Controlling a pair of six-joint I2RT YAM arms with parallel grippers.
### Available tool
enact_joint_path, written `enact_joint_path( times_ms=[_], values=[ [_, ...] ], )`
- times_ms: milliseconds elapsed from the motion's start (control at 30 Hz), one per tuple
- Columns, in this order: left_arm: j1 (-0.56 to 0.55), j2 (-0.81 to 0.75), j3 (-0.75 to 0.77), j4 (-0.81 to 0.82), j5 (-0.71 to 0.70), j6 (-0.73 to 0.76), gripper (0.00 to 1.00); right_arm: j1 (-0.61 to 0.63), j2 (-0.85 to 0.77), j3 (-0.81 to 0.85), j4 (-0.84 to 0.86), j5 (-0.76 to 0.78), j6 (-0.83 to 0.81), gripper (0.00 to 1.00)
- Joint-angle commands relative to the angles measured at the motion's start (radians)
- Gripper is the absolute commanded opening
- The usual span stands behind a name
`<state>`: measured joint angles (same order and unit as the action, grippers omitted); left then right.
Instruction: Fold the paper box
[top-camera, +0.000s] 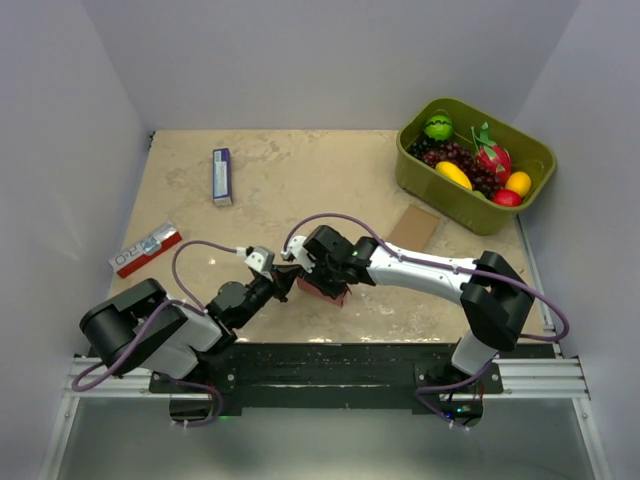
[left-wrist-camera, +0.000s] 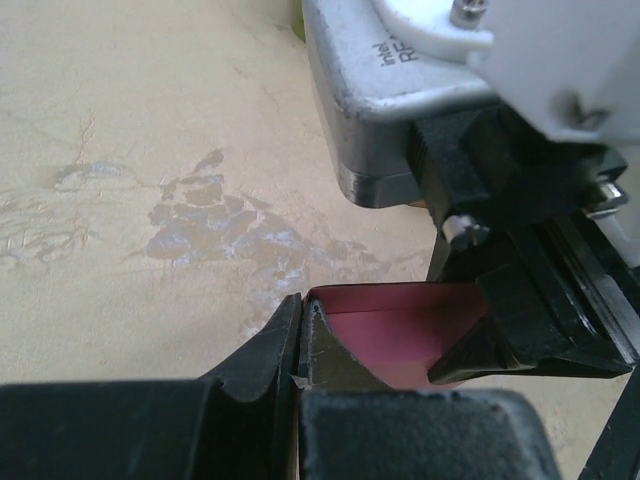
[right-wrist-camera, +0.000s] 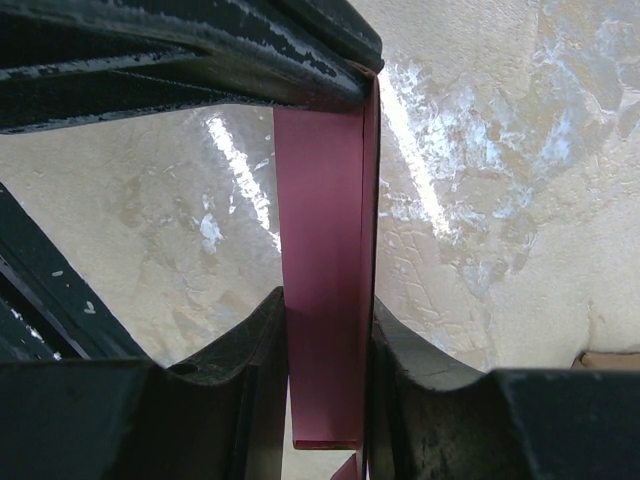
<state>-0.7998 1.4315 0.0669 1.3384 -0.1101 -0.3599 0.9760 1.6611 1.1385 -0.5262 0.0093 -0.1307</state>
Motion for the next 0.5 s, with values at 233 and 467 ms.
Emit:
enact_joint_path(
  times_ms=[233,467],
  values=[
    [-0.024,-0.157,-0.118,-0.163,0.061,0.117,0.00,-0.005,-0.103,0.017,-0.004,0.092,0.123,0.53],
    [-0.024,-0.200,-0.087,-0.243,0.087,0.144,0.00,-0.005,-0.236,-0.020,0.005,0.182,0.317,0.71]
  ],
)
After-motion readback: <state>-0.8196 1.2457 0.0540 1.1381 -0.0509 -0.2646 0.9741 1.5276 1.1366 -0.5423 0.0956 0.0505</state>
